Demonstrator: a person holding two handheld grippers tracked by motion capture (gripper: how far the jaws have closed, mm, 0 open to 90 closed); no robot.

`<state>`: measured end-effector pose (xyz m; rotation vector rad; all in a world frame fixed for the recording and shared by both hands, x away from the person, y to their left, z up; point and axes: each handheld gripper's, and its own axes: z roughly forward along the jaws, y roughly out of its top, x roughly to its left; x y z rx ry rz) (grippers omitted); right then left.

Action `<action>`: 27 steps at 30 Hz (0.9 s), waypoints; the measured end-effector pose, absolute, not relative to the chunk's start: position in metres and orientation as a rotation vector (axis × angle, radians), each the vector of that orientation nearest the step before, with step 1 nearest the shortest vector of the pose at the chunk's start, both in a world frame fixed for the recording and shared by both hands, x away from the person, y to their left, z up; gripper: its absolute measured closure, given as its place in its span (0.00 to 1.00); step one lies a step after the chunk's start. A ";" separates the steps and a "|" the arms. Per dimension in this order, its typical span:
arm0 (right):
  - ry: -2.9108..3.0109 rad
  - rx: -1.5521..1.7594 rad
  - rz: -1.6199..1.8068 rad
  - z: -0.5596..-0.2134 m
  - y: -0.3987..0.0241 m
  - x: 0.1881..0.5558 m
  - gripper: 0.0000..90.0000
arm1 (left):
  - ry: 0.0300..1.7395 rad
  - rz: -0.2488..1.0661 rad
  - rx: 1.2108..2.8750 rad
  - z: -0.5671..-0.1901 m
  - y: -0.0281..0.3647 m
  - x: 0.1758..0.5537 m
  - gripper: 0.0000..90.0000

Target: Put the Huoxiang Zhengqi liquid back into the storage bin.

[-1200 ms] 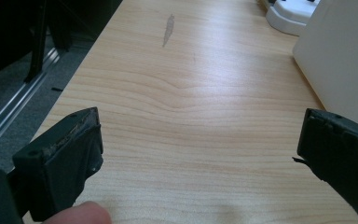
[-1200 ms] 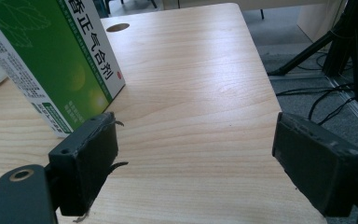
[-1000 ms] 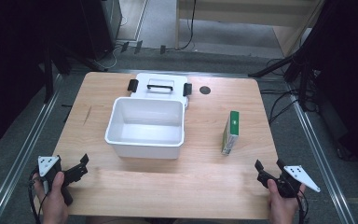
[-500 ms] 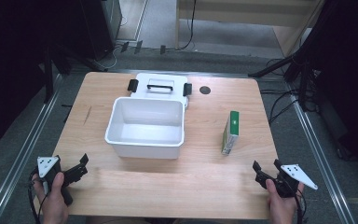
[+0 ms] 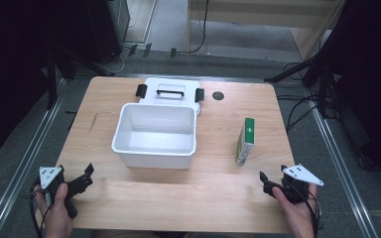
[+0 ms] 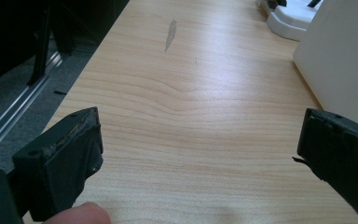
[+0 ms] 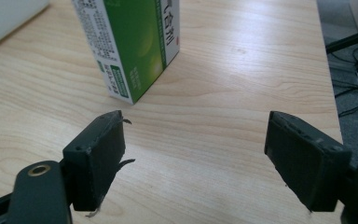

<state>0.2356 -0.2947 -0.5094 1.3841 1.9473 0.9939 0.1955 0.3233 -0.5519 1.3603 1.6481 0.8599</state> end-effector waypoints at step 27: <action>2.437 1.514 0.355 -0.453 -0.222 0.294 0.14 | 1.653 0.848 1.357 -0.552 0.324 0.196 0.01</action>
